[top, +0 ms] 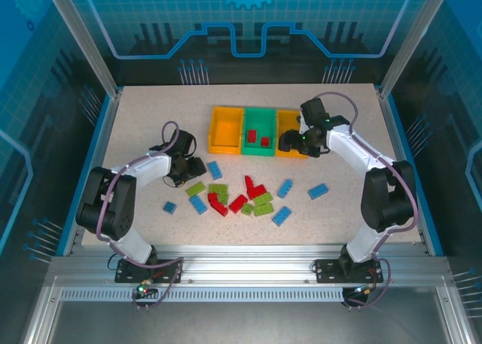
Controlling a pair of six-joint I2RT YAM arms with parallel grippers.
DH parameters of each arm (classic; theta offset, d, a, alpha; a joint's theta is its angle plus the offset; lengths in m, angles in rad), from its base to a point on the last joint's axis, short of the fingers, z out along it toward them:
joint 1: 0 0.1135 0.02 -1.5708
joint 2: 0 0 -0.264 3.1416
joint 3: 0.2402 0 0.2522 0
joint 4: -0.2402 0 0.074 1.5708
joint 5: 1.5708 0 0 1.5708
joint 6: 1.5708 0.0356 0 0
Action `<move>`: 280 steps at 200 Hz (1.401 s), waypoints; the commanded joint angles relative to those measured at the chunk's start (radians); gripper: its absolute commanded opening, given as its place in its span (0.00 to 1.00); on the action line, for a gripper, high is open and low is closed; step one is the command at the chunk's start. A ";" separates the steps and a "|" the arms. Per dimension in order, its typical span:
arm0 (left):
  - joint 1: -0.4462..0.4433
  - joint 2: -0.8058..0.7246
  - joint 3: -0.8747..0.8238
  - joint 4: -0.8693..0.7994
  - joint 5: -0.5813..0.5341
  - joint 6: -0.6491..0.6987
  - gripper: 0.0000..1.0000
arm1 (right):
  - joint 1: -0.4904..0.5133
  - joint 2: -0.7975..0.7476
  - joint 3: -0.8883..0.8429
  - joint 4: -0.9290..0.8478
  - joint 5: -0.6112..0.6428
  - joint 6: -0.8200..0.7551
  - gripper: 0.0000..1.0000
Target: Sort the legos into containers by color
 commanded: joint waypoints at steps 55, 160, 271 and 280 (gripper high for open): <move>-0.034 -0.096 0.164 -0.054 0.033 0.044 0.56 | 0.003 -0.134 -0.166 -0.034 0.008 0.002 0.78; -0.100 0.219 0.571 -0.009 0.087 0.089 0.56 | 0.114 -0.127 -0.299 0.018 -0.049 0.187 0.70; -0.105 0.353 0.692 0.007 0.085 0.051 0.77 | 0.126 0.032 -0.244 0.005 -0.055 0.197 0.53; -0.106 0.345 0.687 0.005 0.080 0.051 0.82 | 0.128 0.039 -0.242 0.005 -0.055 0.196 0.49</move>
